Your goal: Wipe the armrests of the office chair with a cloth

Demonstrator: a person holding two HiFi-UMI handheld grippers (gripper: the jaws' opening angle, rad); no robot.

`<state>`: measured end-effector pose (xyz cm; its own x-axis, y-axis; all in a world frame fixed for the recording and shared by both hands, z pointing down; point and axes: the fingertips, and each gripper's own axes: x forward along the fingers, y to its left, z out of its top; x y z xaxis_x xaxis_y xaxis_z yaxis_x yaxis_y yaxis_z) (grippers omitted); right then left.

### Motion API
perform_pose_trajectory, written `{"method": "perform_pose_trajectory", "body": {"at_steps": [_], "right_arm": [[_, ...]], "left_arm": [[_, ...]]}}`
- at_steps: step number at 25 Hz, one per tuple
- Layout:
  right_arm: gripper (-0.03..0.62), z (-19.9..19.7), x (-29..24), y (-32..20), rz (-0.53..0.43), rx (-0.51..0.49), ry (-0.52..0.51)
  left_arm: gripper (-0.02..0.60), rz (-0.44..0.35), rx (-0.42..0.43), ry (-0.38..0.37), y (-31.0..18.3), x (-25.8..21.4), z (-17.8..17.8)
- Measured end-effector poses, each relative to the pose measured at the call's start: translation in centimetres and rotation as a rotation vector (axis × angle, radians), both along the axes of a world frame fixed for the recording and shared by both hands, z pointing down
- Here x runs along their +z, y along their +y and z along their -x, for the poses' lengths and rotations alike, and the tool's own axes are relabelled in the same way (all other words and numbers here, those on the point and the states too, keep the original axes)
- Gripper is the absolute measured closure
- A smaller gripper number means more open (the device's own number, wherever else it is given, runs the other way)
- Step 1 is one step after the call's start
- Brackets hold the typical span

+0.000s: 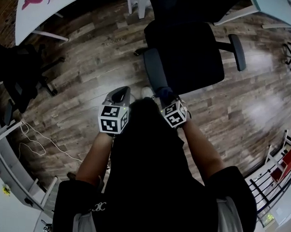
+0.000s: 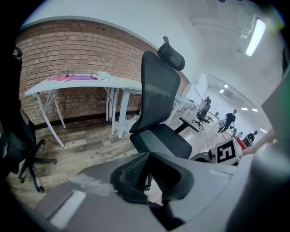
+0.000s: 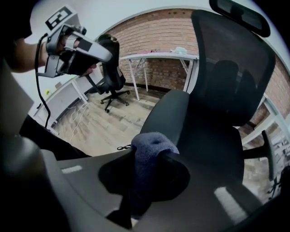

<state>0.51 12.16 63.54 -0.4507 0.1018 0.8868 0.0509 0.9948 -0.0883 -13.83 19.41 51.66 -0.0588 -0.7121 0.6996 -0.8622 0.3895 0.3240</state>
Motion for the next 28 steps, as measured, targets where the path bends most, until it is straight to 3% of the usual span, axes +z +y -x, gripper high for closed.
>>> {"method": "perform_pose_trajectory", "body": {"at_steps": [6,8,16,28], "right_arm": [[0.525,2.4,-0.6,3.1,-0.028,-0.27,-0.017],[0.525,4.2,-0.8,3.8,-0.043,-0.316,-0.033],[0.525,11.1,-0.3,0.3,-0.126,-0.305,-0.038],[0.525,19.9,0.5,-4.1,-0.229,-0.402,-0.049]], "left_arm": [[0.575,-0.01,-0.078,-0.001,1.2,-0.5,1.2],[0.575,-0.011,-0.104,-0.001,1.7,-0.5,1.5],[0.575,0.008,-0.202,0.014,4.2,0.0,3.0],[0.575,0.049,-0.289,0.019,6.0,-0.3,4.3]]}}
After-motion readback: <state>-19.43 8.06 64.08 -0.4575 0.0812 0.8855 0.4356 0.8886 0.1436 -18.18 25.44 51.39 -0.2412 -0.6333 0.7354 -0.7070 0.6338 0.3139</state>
